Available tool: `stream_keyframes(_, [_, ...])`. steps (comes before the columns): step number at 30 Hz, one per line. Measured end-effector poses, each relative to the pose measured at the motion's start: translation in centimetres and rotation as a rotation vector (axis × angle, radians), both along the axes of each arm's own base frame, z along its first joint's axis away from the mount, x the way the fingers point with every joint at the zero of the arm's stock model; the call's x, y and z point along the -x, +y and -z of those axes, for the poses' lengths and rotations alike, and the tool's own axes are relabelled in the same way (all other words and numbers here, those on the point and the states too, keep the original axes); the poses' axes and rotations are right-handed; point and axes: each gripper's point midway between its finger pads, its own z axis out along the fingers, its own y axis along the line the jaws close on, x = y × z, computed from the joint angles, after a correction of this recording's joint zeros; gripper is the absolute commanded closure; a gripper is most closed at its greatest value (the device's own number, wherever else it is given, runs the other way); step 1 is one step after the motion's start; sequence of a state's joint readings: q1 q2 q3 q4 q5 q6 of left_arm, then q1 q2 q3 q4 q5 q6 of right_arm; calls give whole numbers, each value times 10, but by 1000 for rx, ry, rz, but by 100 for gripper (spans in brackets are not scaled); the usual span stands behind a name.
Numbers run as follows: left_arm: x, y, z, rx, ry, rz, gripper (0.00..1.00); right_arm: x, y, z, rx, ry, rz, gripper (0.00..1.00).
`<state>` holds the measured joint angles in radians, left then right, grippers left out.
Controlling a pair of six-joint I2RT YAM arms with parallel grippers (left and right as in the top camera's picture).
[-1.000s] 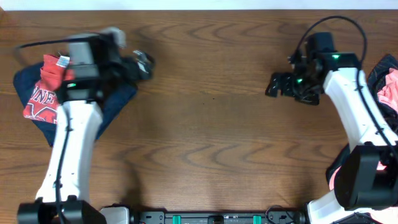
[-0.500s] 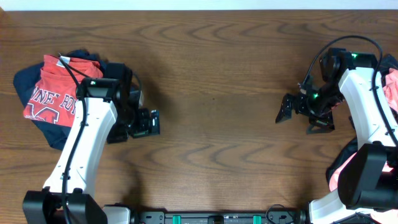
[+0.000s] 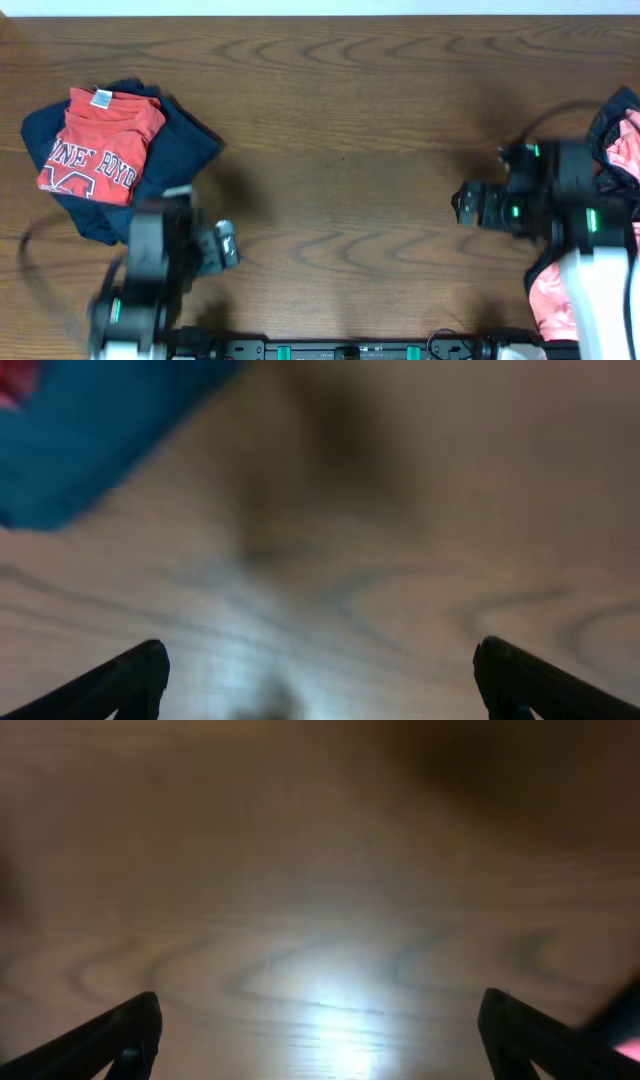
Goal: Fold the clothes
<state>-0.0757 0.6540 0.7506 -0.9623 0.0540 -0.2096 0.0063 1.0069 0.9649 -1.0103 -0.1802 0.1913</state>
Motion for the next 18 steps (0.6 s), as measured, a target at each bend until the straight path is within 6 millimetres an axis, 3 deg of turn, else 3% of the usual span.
stream_keyframes(4, [8,5,-43,7,-283,-19,2,10,-4,-33,20,-256,33,1])
stream_keyframes(7, [21,8,-61,9,-403,-28,2,26,-7,-48,22,-348,53,1])
stream_keyframes(12, [35,9,-71,14,-483,-32,2,43,-9,-67,22,-448,66,1])
stream_keyframes(18, [36,9,-71,14,-488,-32,2,50,-10,-65,21,-444,73,1])
